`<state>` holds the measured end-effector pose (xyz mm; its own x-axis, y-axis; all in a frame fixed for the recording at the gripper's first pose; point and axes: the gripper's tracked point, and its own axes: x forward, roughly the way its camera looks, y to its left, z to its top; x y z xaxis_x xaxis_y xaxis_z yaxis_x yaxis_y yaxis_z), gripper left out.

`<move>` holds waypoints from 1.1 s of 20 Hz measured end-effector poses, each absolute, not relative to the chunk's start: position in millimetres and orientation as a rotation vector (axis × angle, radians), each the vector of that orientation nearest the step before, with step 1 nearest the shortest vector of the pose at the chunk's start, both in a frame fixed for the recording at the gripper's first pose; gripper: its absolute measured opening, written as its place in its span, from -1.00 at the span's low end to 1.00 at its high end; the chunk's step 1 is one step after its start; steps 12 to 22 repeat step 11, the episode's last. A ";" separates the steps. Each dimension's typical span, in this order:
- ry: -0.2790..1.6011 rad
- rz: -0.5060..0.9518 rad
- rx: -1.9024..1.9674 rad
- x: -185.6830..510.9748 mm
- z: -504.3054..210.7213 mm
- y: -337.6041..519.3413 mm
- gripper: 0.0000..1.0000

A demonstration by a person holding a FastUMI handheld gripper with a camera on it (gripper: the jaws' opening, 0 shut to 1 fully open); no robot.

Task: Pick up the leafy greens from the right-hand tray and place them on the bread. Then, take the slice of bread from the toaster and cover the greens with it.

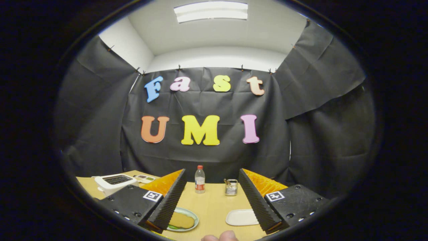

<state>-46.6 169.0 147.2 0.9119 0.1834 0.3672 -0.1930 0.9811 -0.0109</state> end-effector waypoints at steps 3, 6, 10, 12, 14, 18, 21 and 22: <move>-0.398 0.166 0.013 -50.5 158.6 147.7 0.92; -0.419 0.182 -0.018 -57.7 167.2 146.9 0.91; -0.408 0.219 -0.014 -62.7 168.9 157.2 0.91; -0.403 0.231 -0.008 -64.3 167.0 161.1 0.91; -0.403 0.231 -0.008 -64.3 167.0 161.1 0.91; -0.403 0.231 -0.008 -64.3 167.0 161.1 0.91; -0.403 0.231 -0.008 -64.3 167.0 161.1 0.91; -0.403 0.231 -0.008 -64.3 167.0 161.1 0.91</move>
